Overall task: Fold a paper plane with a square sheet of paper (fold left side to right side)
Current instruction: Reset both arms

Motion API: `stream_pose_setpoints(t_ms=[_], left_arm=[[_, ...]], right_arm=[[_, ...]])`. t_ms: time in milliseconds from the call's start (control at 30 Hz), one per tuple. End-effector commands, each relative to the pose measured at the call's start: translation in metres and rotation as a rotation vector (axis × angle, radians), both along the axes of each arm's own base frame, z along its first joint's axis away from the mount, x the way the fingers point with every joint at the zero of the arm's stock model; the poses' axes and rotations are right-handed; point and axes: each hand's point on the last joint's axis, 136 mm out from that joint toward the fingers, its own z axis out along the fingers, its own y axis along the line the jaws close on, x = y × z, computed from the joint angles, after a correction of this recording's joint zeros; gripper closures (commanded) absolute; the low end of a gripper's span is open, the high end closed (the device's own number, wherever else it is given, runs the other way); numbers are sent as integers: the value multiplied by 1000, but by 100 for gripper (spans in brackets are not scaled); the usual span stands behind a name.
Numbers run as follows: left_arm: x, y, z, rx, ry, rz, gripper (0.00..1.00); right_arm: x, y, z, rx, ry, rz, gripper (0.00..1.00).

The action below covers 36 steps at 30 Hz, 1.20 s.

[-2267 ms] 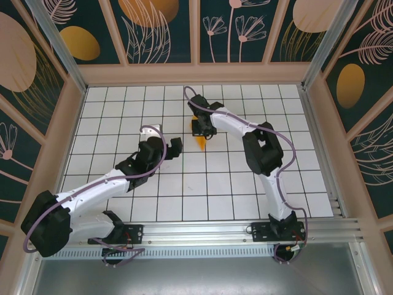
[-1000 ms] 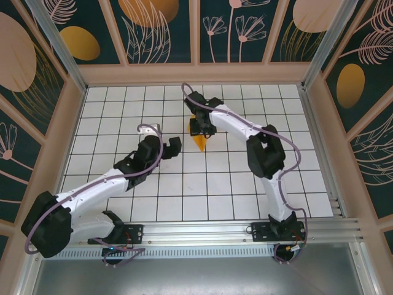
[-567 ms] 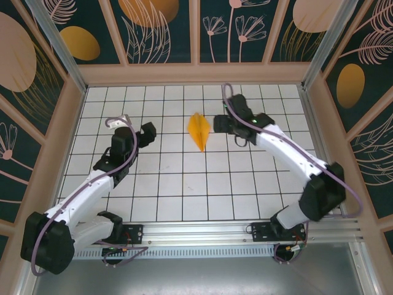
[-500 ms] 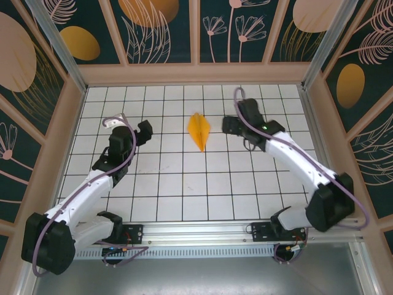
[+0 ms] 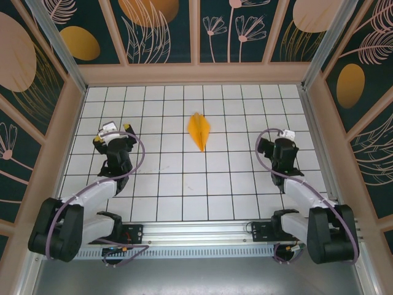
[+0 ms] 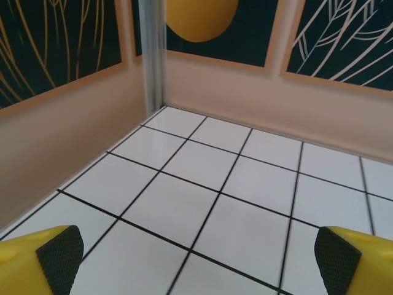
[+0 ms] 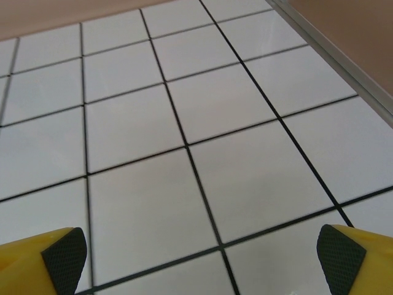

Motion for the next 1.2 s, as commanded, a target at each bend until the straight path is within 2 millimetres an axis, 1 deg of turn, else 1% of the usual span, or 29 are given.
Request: stream_pose_setpoints(t_ms=[0,100,167,233,300,333,367,433,500,567,600,633,700,733,800,833,1167], left_arm=[[4,6,4,57,-55,-6,2],[6,8,-13,68,-44,-45,1],[5,6,-18,83,-61,-81,1],[5,-1,-16,115,-74,-142,1],[2,-6,-13,140,-112,-182,1],[-1,-7,-14,146,-127,-198,1],[-2,-9,-16,149,-140,-216,1],[-7,-3,-17,131,-153,-196,2],[-6,-5,-18,122,-161,-229,1],[-6,-2,-22,102,-163,-237,1],[-4,-3,-24,104,-172,-246,1],[0,-3,-26,105,-165,-247,2],[10,-3,-34,92,-98,-255,1],[15,1,-33,75,-101,-240,2],[20,11,-39,35,-73,-218,2],[20,13,-38,30,-79,-213,2],[20,13,-39,33,-76,-214,1]], right_arm=[[21,2,37,3,-247,54,1],[28,4,27,-19,-251,87,1],[35,6,24,-30,-246,107,1],[40,9,28,-53,-279,133,1],[45,9,32,-58,-305,144,1],[47,9,32,-65,-311,154,1],[48,9,31,-71,-318,156,1],[49,8,24,-68,-324,163,1],[52,3,20,-33,-312,167,1],[47,3,15,-9,-328,186,1],[44,3,17,-10,-350,190,1],[44,2,16,-2,-342,195,1],[44,2,16,12,-343,210,1],[45,2,16,14,-344,209,1],[45,2,15,15,-339,209,1],[45,2,15,14,-340,208,1],[47,4,15,-15,-332,193,1]])
